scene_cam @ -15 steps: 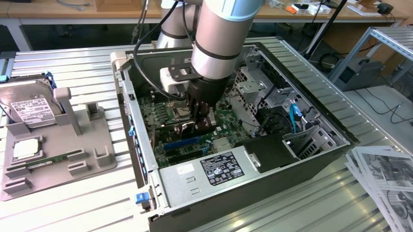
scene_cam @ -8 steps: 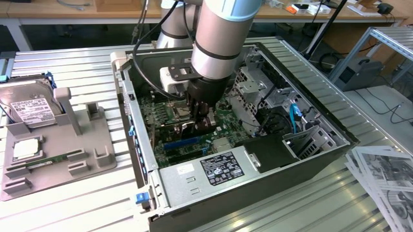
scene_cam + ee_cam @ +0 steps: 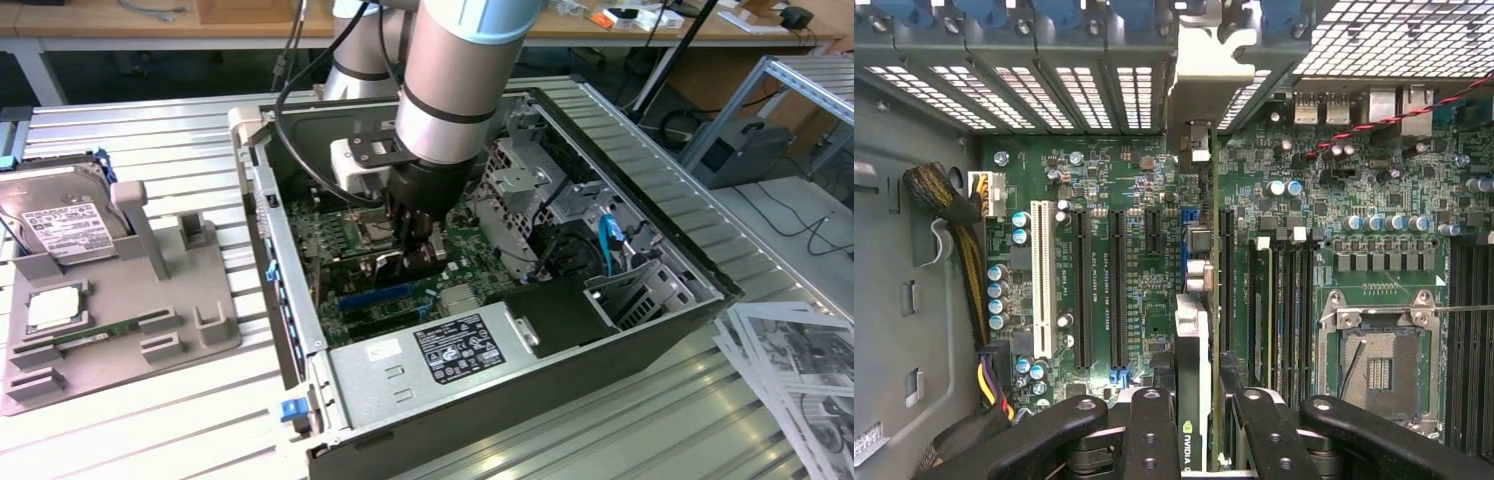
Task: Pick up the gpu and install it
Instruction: 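Insert the gpu into the slot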
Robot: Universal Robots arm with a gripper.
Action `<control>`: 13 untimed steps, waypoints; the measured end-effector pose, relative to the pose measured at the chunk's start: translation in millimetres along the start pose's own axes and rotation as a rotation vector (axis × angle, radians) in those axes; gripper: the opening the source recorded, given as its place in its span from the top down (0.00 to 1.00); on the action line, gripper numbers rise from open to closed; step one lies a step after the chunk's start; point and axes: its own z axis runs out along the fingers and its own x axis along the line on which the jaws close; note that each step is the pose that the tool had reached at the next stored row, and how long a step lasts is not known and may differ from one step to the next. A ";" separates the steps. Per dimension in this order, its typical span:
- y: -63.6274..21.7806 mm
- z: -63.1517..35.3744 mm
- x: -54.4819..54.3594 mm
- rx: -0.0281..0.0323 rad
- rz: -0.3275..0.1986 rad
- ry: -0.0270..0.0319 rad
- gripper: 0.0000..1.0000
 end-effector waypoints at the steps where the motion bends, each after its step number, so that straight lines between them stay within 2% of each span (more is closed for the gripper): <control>1: 0.0 0.0 0.0 0.0000 0.000 0.0000 0.73; 13: 1.4 0.1 -0.1 -0.0003 -0.010 0.0002 0.73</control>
